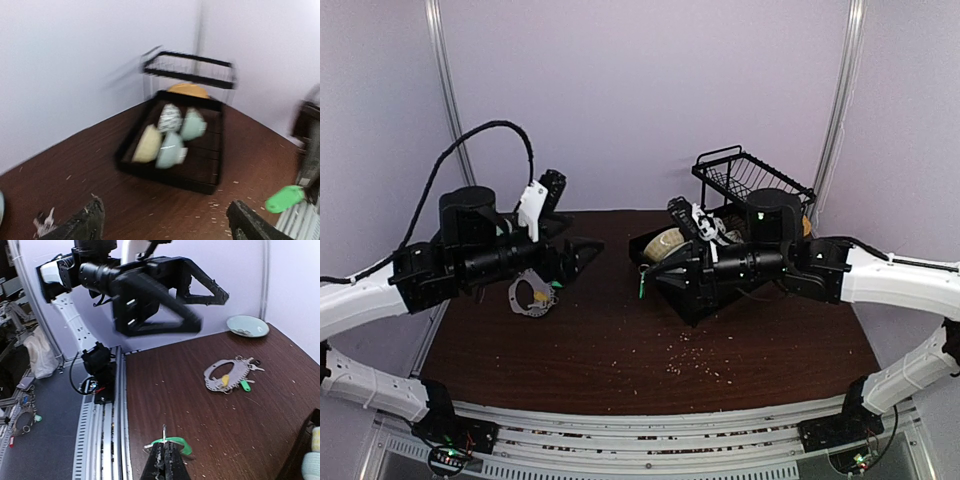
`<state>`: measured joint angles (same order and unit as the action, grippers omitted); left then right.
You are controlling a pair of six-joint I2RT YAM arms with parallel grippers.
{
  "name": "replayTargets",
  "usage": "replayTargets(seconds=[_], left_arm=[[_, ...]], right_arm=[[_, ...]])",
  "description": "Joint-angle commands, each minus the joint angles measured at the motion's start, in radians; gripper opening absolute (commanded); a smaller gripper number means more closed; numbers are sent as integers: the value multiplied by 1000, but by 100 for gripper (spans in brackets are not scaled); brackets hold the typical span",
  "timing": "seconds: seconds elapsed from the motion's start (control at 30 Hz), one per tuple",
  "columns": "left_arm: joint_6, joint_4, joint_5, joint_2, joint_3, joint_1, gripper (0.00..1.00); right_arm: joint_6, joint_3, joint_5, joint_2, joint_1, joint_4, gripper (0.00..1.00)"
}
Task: Put the keys on the keyring
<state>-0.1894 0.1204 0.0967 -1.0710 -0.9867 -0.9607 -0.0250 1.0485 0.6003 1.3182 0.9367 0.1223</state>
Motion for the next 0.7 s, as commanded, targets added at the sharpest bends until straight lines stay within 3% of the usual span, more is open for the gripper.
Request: replayTargets(seconds=[0.0,0.1,0.3,0.47,0.57,0.67], left_arm=[[-228,212,89,-79,-4,296,85],[-253,232,127,-182,26,407,83],[-273,116,93,-382,53,620,84],[-239,23,123,-542,26,731,69],[-232,13,27,-651,-25,780,47],[-239,-38,-57,-721,-33,816,42]], right_arm=[[25,-13,-173,-70,-19,-90,0],[25,-33,-196,-94,-24,-98,0],[22,-51,-187,-102,-25,-111,0],[29,-67,-192,-115,-25,-114,0],[32,-68,-199,-116,-24,-121,0],[37,-68,-205,-117,-25,-128,0]])
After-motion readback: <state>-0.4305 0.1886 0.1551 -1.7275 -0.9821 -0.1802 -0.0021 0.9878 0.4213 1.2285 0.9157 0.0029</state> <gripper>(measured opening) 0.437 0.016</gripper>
